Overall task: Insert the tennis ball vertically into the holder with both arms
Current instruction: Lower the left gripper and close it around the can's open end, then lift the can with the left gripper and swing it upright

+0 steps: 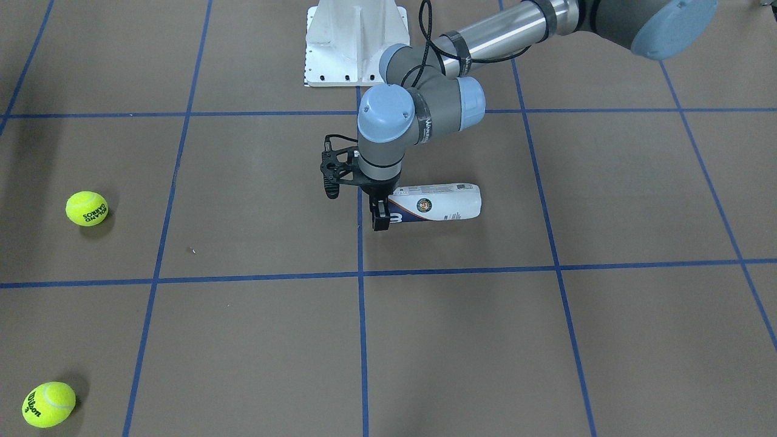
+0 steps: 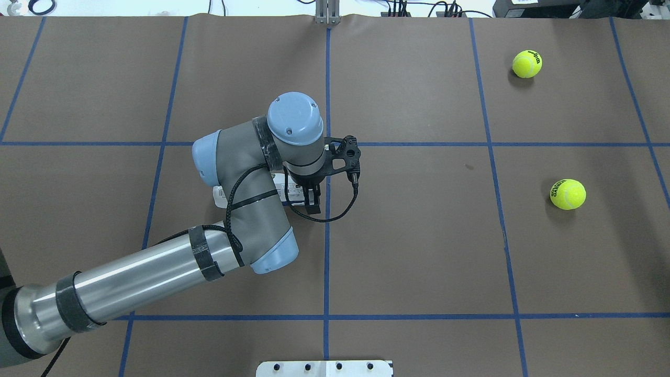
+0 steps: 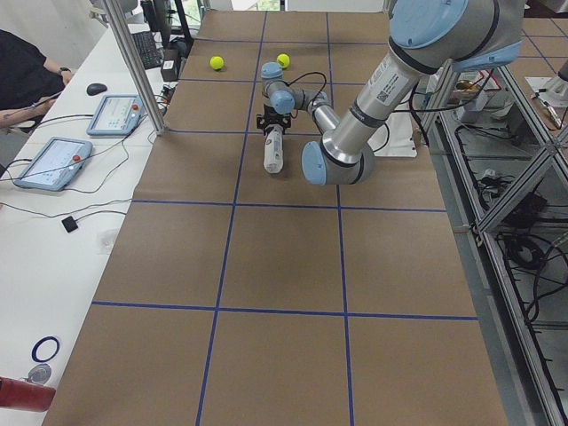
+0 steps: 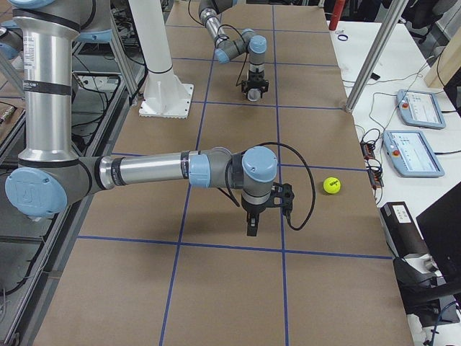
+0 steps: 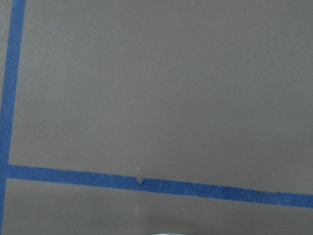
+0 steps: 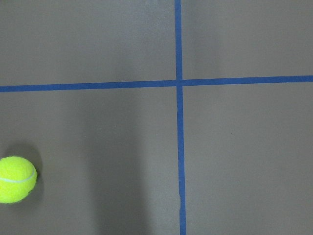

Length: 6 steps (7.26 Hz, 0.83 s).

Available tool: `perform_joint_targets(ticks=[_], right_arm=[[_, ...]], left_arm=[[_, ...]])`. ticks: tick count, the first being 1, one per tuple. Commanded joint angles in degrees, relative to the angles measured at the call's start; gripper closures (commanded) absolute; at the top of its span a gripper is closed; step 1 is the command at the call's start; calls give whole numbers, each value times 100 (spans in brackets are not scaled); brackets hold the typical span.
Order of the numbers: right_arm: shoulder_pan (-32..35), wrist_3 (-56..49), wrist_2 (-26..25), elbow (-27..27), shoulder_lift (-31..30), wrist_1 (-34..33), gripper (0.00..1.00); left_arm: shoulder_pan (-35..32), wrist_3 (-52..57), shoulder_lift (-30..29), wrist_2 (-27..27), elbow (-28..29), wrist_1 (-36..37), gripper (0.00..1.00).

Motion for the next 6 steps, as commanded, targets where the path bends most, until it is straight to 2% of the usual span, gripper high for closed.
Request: perform_joint_targets(ticks=[1,4,6], right_arm=[[0,1,0,6,25,1,1],[26,-8,62,50,42,1,1],[53,-8,114,85,34,1,1]], left_arm=[[-60,1,-7,11,-205,0,39],[-262,-8,-16,2,-724,35,39],[-412,-549,-16,-7,-1373,-87,39]])
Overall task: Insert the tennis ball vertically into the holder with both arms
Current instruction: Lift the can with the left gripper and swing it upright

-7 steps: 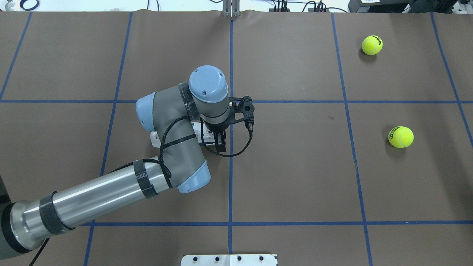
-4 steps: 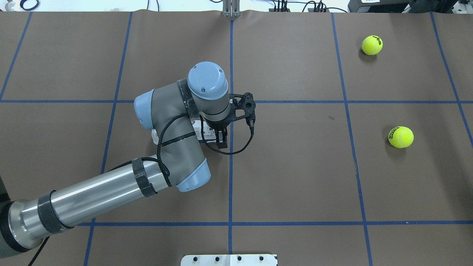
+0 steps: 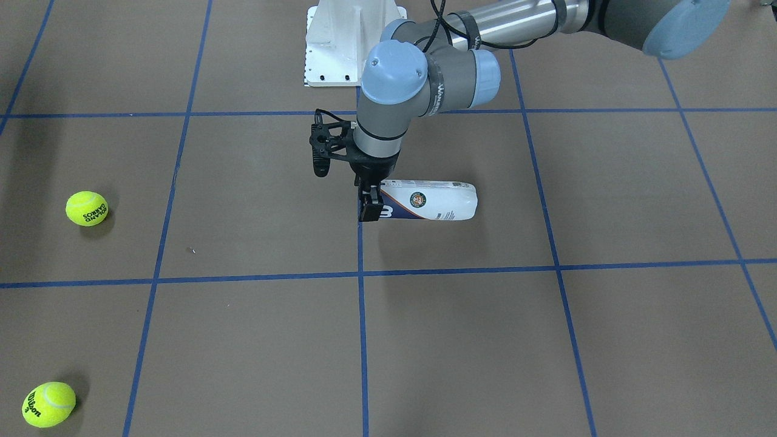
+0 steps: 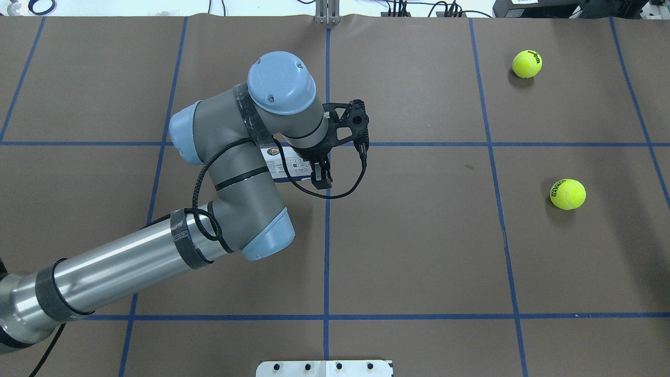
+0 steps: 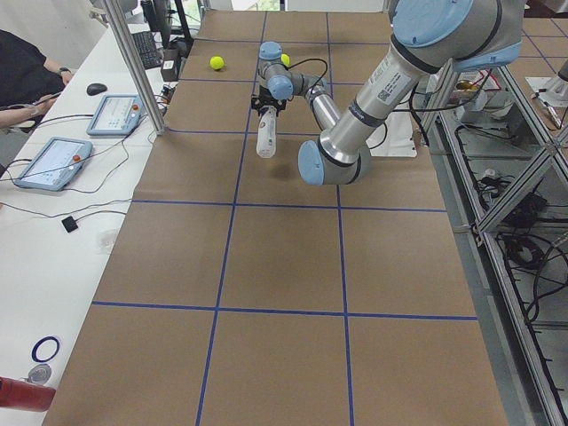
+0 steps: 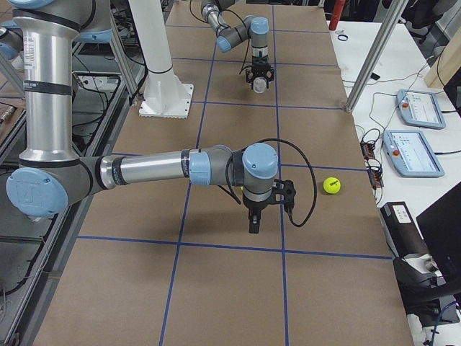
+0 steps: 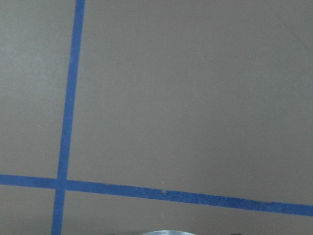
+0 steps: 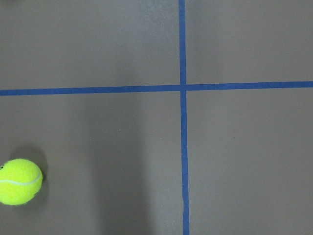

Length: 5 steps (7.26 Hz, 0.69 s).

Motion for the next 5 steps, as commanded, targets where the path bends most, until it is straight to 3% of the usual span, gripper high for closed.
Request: perform_joint_targets(ticks=[1,3,5], right_arm=[[22,0,55,43,-3,0,1],[23,0,55,87,5,0,1],[31,9,55,105,41,0,1]], left_arm=[[-111,-849,-10,-4,-434,-524,39],[-278,-1992,51,48,-417,-2085,39],[-296,-2977,261,634,-390,-3474,39]])
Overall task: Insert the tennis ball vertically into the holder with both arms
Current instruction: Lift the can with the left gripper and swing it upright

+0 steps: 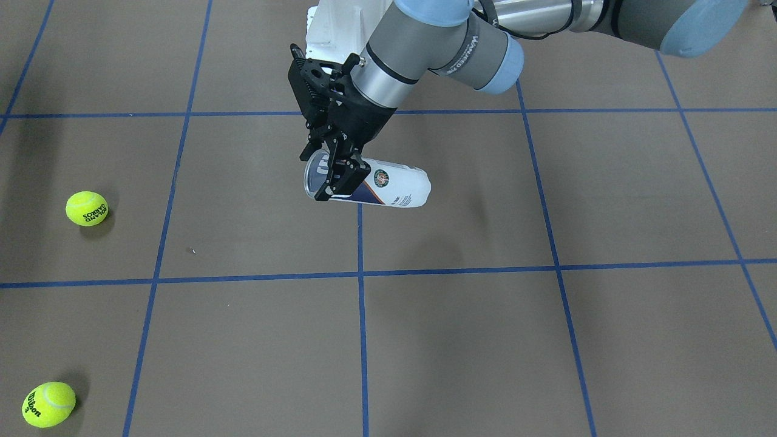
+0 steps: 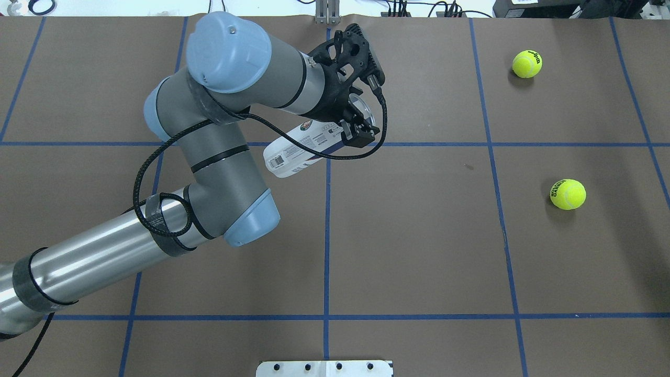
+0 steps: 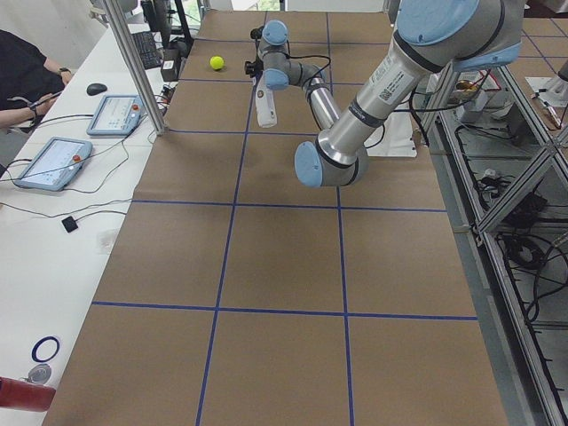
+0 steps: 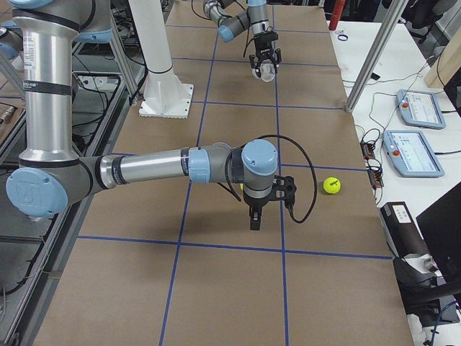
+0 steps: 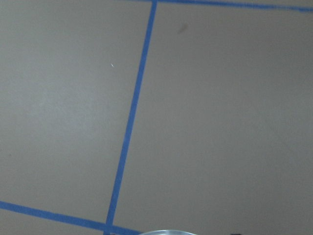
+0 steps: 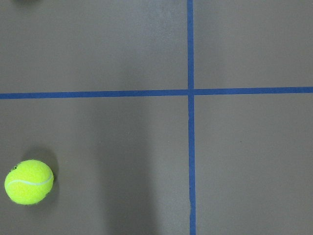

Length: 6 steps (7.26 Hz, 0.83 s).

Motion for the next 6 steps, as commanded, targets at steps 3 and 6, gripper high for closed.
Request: perform_joint_targets(ticks=[3,6], right_arm=[[-3,12,-8,94,47,0,1],[-3,12,-8,103,99,9,1]], left_arm=[[-17,-1707,620,1488,50,-2631,41],[-158,-2005,1025,1596,51,-2980,40]])
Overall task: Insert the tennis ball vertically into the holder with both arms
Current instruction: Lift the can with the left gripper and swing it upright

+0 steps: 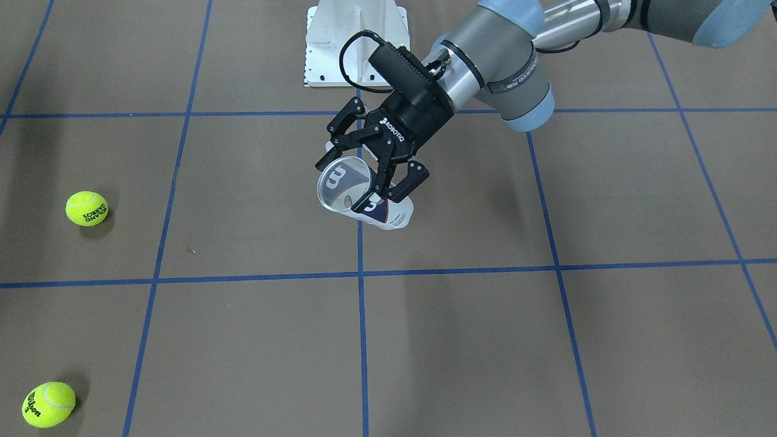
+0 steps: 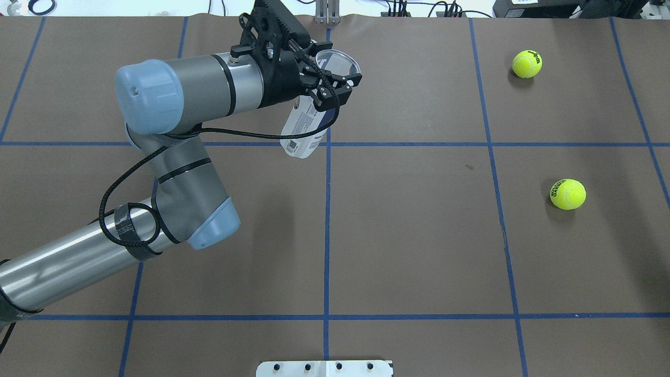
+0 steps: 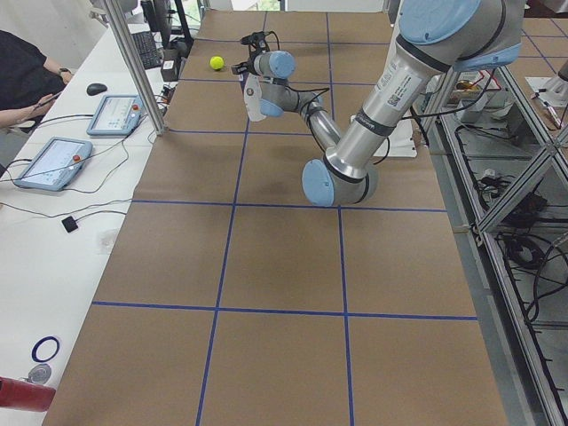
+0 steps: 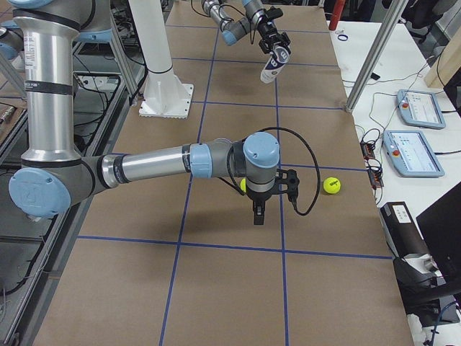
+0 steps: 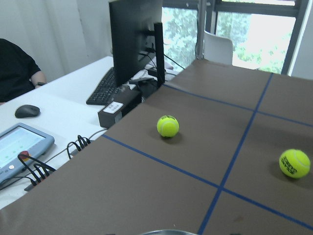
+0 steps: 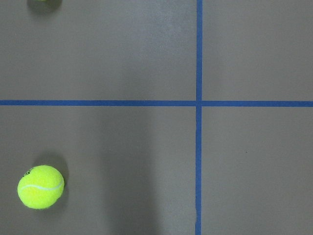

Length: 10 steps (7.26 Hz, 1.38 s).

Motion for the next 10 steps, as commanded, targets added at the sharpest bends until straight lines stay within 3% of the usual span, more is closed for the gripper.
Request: perform_joint_targets(ticks=[1,7,10], right_arm=[[0,0,0,77,6,-2,1],[0,9,0,96,6,-2,1],[0,9,0,87,6,-2,1]], left_arm=[[-35,-295,258,314,2,-527,40],[52,-664,611,1071,54,-1391,38],[131,-1095,585,1300,782,-2497,39]])
